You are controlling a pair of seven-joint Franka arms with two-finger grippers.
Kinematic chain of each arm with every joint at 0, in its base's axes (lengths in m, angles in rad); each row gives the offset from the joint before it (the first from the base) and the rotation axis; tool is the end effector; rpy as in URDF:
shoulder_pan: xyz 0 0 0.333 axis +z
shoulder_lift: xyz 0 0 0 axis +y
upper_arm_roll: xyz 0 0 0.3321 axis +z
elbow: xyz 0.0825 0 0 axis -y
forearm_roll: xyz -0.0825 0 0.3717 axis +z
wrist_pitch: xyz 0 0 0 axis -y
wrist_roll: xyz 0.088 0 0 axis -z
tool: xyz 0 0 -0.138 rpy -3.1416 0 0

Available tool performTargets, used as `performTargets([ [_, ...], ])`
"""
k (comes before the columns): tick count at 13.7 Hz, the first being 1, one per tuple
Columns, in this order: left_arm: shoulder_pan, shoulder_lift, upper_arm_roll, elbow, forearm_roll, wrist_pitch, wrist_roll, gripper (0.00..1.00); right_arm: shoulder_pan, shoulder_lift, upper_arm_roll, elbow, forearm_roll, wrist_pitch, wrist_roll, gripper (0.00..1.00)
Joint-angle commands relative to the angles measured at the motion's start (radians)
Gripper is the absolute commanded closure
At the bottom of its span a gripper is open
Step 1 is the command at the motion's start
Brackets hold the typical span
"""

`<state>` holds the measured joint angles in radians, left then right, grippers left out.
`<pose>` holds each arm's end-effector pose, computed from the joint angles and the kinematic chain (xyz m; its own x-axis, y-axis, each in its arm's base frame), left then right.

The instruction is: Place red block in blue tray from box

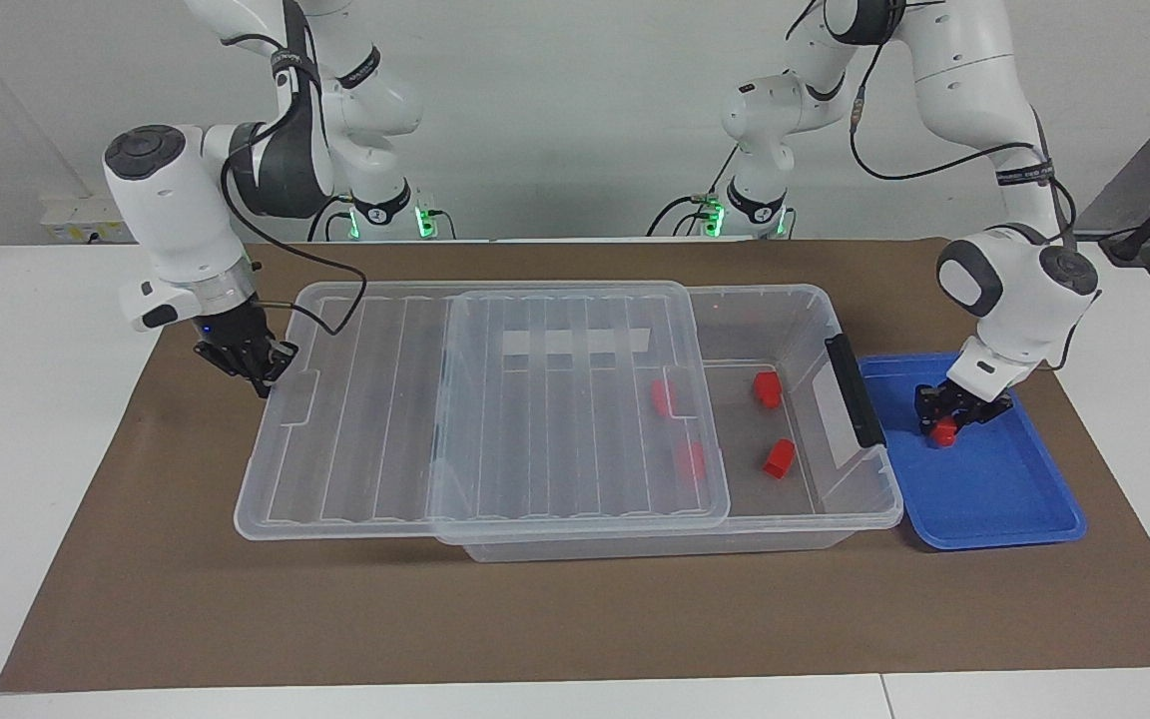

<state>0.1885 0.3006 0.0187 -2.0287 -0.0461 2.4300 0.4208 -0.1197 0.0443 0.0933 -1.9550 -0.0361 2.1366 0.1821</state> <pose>0.5925 0.1231 0.3016 0.9782 -0.1802 0.1029 -0.1795 -0.9836 -0.0154 0.5753 -0.0183 0.4572 0.9721 -0.1883 0.1398 -0.1907 -0.9816 0.0035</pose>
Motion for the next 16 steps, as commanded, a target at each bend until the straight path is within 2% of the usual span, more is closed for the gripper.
performTargets([
  [1,-0.006,-0.006,0.004,-0.021,-0.023,0.029,0.019,0.24,0.034,-0.011,0.003,-0.012,-0.001,-0.020,0.017,1.00],
  [2,-0.006,-0.006,0.004,-0.021,-0.023,0.027,0.019,0.18,0.043,-0.012,0.003,-0.013,-0.001,-0.021,0.019,1.00],
  [6,-0.004,-0.018,0.004,0.004,-0.023,-0.029,0.019,0.17,0.106,-0.017,0.003,-0.021,-0.001,-0.027,0.019,1.00],
  [8,-0.011,-0.055,0.003,0.069,-0.023,-0.157,0.013,0.00,0.143,-0.018,0.003,-0.022,-0.001,-0.030,0.020,1.00],
  [11,-0.026,-0.144,-0.003,0.146,-0.023,-0.310,0.006,0.00,0.196,-0.023,0.005,-0.025,-0.001,-0.049,0.022,1.00],
  [13,-0.029,-0.219,-0.008,0.226,-0.023,-0.458,0.000,0.00,0.230,-0.024,0.005,-0.025,0.001,-0.050,0.033,1.00],
  [14,-0.052,-0.251,-0.008,0.284,-0.020,-0.555,-0.029,0.00,0.245,-0.026,0.005,-0.024,-0.001,-0.050,0.055,1.00],
  [16,-0.131,-0.276,-0.008,0.410,0.008,-0.723,-0.210,0.00,0.285,-0.029,0.005,-0.025,-0.001,-0.052,0.103,1.00],
])
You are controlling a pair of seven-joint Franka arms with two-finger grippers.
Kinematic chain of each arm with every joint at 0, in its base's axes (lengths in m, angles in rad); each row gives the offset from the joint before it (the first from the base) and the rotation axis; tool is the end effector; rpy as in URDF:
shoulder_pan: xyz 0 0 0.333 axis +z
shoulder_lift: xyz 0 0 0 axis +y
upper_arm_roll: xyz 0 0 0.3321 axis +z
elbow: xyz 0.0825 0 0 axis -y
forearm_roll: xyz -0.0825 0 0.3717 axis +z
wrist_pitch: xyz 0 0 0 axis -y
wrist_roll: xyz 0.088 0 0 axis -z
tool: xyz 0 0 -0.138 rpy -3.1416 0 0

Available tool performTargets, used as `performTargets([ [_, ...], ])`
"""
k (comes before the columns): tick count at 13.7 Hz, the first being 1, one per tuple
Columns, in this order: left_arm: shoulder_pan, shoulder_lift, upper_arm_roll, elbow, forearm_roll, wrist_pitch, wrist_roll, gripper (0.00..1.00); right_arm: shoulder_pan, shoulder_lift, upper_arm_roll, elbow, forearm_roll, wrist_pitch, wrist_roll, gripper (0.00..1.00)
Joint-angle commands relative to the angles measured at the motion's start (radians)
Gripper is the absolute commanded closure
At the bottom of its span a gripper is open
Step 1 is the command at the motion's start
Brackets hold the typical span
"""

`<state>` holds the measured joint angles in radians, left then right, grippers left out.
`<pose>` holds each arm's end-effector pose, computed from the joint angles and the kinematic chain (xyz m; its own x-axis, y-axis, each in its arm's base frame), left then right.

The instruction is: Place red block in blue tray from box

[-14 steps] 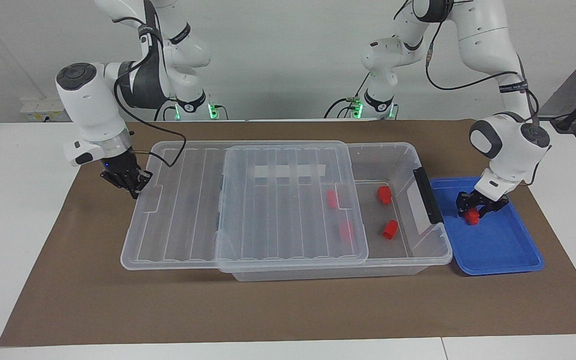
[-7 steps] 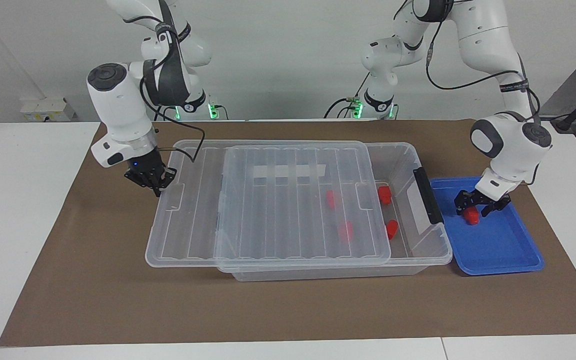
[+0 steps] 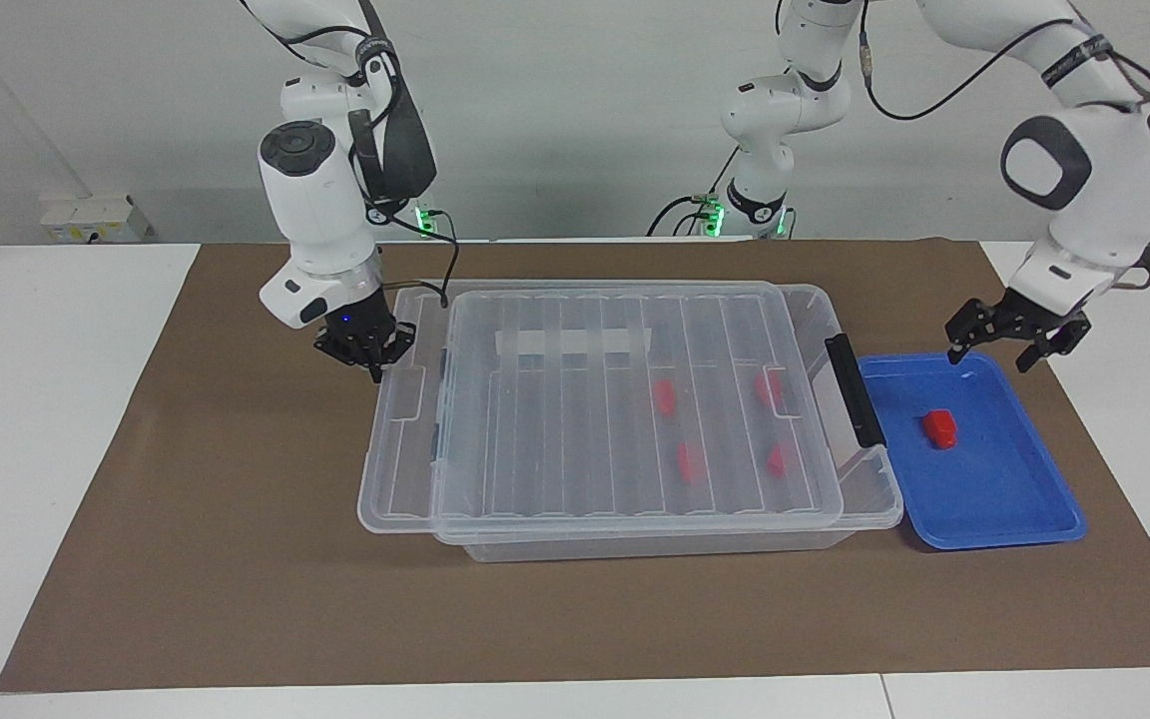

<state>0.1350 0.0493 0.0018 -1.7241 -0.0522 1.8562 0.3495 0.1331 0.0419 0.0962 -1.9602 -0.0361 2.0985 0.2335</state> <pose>0.5740 0.0733 0.5365 0.9758 -0.1969 0.0948 -0.1996 -0.9797 0.0198 0.5552 0.1263 0.4522 0.9949 0.0124 0.1003 0.0119 -0.9999 0.0057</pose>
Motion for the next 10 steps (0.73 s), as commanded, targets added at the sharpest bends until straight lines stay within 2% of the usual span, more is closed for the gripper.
performTargets([
  [1,-0.127,-0.013,0.006,0.182,0.066,-0.249,-0.226,0.00,0.043,-0.028,0.002,-0.020,-0.001,-0.015,0.067,1.00],
  [2,-0.188,-0.006,-0.003,0.239,0.113,-0.311,-0.278,0.00,0.055,-0.028,0.002,-0.020,0.001,-0.015,0.076,1.00],
  [3,-0.225,-0.009,-0.005,0.233,0.124,-0.336,-0.309,0.00,0.063,-0.030,0.002,-0.020,0.001,-0.018,0.078,1.00],
  [6,-0.239,-0.091,-0.008,0.056,0.115,-0.260,-0.305,0.00,0.071,-0.033,0.005,-0.020,0.001,-0.035,0.079,1.00],
  [10,-0.282,-0.092,-0.006,0.058,0.115,-0.242,-0.308,0.00,0.085,-0.034,0.007,-0.020,0.001,-0.035,0.104,1.00],
])
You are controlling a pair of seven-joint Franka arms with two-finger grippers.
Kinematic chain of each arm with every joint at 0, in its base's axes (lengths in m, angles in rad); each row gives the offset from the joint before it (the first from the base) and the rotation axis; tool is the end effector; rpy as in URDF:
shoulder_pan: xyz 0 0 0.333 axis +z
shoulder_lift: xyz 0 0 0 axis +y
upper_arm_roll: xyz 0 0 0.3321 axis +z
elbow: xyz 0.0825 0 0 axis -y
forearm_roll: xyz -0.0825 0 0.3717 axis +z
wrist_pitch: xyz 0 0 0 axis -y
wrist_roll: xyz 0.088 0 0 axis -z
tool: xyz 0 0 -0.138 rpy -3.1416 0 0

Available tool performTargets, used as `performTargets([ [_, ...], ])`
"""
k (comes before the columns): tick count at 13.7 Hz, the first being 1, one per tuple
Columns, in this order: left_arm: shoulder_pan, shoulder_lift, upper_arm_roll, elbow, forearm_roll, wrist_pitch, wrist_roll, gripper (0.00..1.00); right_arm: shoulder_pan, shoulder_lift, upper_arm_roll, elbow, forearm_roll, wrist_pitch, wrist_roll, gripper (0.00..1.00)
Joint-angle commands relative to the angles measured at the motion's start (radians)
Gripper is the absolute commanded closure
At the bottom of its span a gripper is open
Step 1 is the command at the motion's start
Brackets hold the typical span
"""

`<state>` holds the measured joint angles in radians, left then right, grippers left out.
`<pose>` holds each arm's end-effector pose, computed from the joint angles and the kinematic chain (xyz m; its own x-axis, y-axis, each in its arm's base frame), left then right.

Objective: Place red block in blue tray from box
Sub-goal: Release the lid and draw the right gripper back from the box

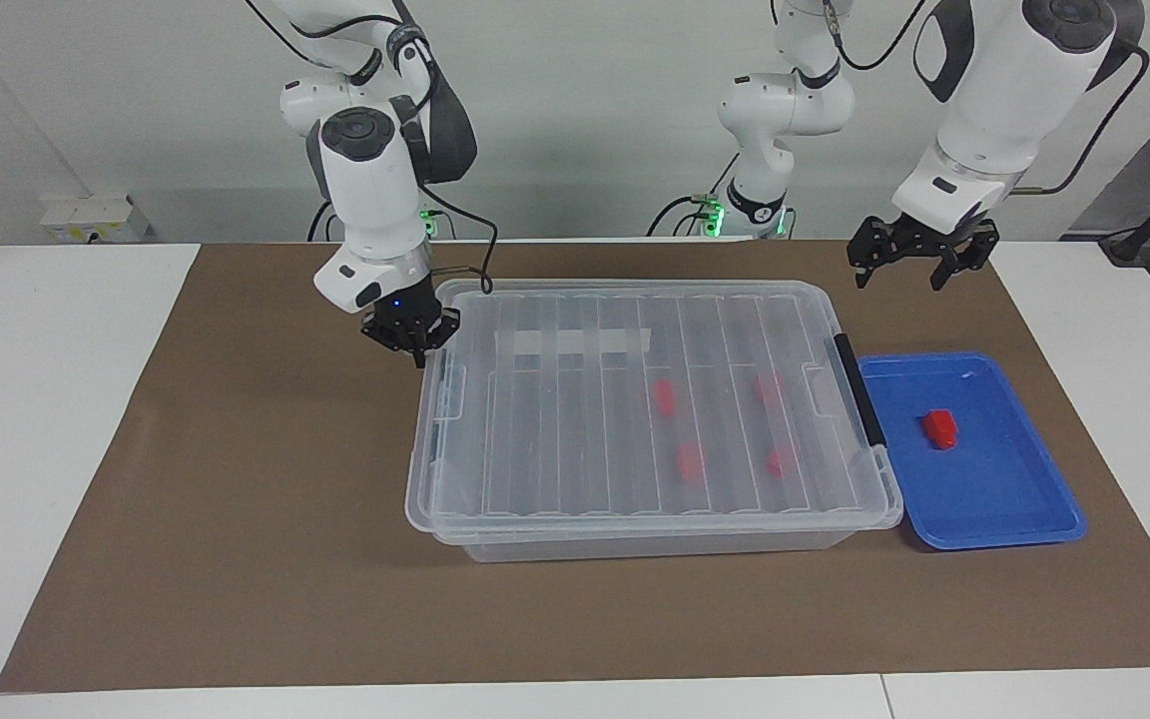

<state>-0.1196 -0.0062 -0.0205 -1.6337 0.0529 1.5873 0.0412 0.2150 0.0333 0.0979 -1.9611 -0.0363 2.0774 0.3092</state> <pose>0.5343 -0.0681 0.5857 0.9826 -0.1810 -0.0424 -0.1830 -0.9818 -0.0512 0.5390 0.1709 0.4545 0.9959 0.0199 0.0880 0.0197 -0.9998 0.0032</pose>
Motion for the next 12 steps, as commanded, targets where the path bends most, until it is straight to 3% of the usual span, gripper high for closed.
performTargets([
  [1,-0.032,-0.037,0.013,-0.029,0.010,0.016,-0.004,0.00,0.003,-0.026,0.005,-0.019,0.001,-0.014,0.028,1.00],
  [7,-0.032,-0.041,0.016,0.008,-0.037,-0.007,-0.006,0.00,0.000,-0.038,0.006,-0.015,0.002,-0.032,0.031,1.00],
  [12,-0.026,-0.058,0.019,-0.034,-0.039,0.020,-0.001,0.00,-0.097,-0.098,0.000,-0.018,0.003,-0.132,0.031,1.00],
])
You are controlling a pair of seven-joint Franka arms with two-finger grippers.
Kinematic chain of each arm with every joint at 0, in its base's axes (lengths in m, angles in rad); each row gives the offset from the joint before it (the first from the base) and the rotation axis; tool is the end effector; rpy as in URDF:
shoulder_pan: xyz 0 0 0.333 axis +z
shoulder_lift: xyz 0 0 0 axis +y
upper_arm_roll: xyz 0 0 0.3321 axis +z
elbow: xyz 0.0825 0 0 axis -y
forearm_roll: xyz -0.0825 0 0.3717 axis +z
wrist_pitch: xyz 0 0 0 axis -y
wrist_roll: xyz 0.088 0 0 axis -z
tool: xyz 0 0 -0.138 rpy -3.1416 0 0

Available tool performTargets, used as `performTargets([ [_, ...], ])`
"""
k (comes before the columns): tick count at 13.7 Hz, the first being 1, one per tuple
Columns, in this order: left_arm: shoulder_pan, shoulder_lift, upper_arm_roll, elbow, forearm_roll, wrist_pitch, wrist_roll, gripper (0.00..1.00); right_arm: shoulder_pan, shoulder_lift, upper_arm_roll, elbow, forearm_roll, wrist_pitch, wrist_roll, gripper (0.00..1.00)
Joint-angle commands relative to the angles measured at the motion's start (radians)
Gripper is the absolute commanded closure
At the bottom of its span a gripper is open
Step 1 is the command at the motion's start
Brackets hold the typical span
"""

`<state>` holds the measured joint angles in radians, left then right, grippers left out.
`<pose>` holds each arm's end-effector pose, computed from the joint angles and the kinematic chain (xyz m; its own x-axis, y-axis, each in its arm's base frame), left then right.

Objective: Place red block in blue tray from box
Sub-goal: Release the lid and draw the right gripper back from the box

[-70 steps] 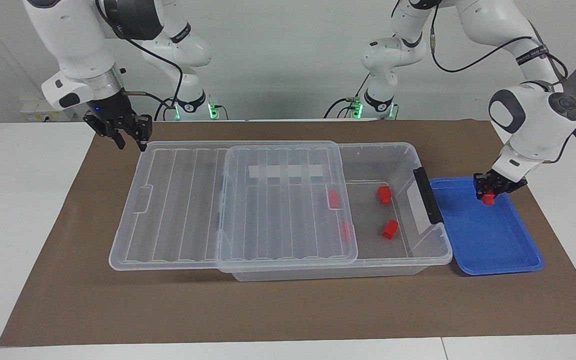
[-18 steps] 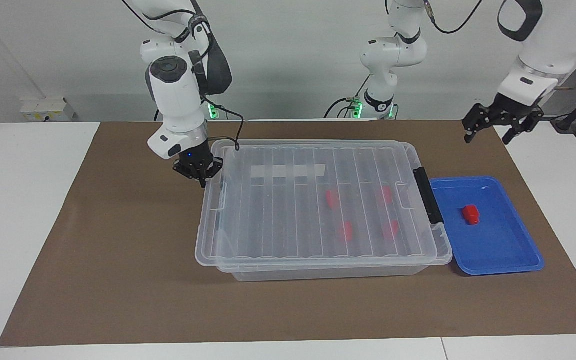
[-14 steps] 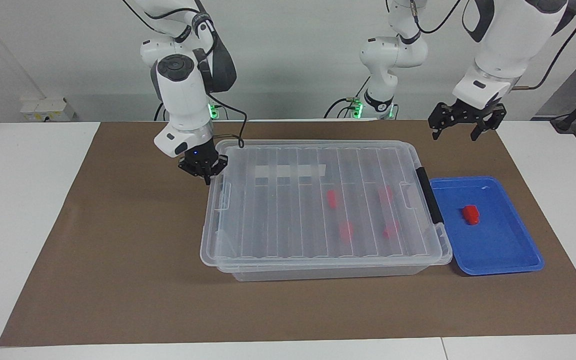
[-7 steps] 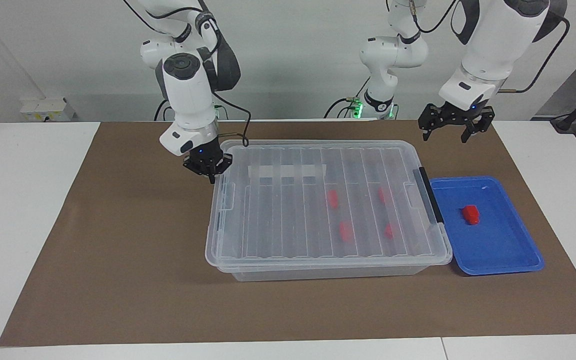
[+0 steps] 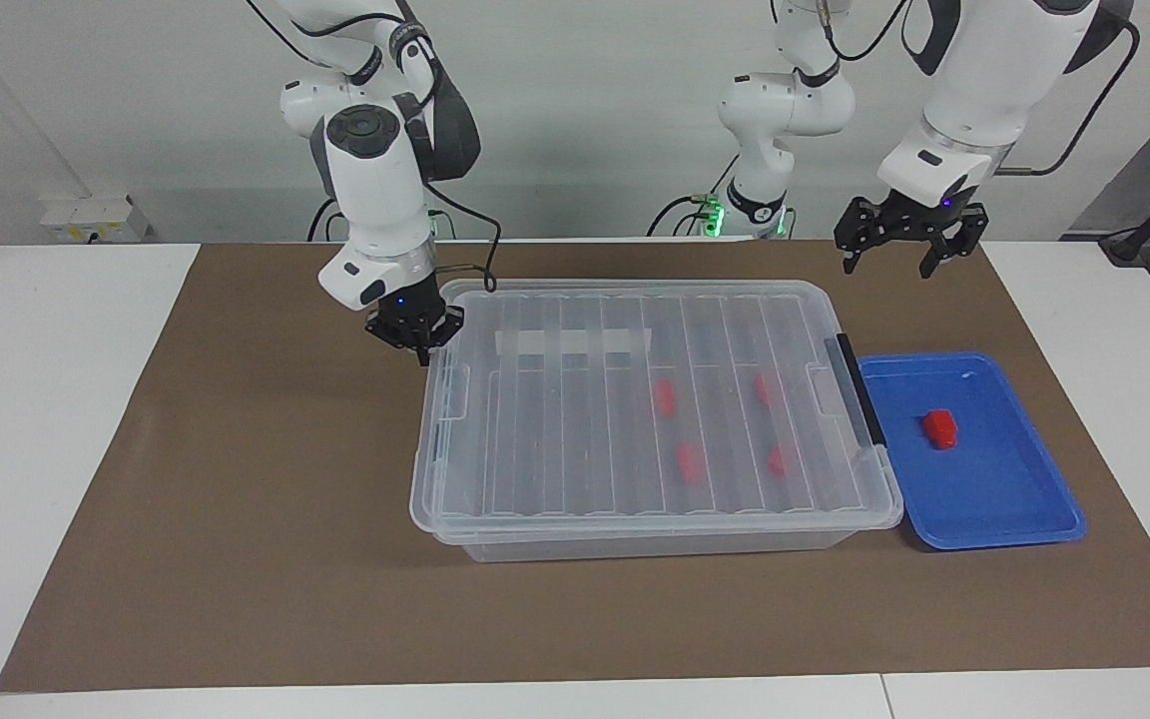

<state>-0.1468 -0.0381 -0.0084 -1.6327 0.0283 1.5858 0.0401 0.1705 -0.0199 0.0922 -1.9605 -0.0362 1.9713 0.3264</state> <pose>0.5243 -0.0782 0.6029 0.9809 -0.1944 -0.0099 -0.1947 -0.9805 -0.0282 0.5266 0.1384 0.4740 0.9980 -0.0495 0.0402 -0.0505 -0.9984 0.0240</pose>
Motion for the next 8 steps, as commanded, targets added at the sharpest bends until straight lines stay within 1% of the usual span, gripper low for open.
performTargets([
  [1,0.006,-0.026,0.007,-0.033,-0.014,0.022,-0.002,0.00,-0.074,-0.054,0.006,-0.018,0.002,-0.041,0.016,1.00],
  [2,0.006,-0.028,0.007,-0.035,-0.014,0.019,-0.002,0.00,-0.094,-0.064,0.006,-0.017,0.002,-0.057,0.014,0.99],
  [3,0.006,-0.028,0.007,-0.035,-0.014,0.016,-0.002,0.00,-0.121,-0.077,0.006,-0.015,0.002,-0.063,0.013,0.57],
  [4,0.006,-0.028,0.007,-0.035,-0.014,0.013,-0.002,0.00,-0.141,-0.081,0.006,-0.006,0.002,-0.068,0.011,0.04],
  [5,0.006,-0.028,0.007,-0.035,-0.014,0.011,-0.002,0.00,-0.150,-0.081,0.004,0.012,0.002,-0.075,0.008,0.00],
  [8,0.006,-0.028,0.007,-0.035,-0.014,0.011,-0.002,0.00,-0.161,-0.058,0.001,0.150,0.002,-0.231,0.005,0.00],
])
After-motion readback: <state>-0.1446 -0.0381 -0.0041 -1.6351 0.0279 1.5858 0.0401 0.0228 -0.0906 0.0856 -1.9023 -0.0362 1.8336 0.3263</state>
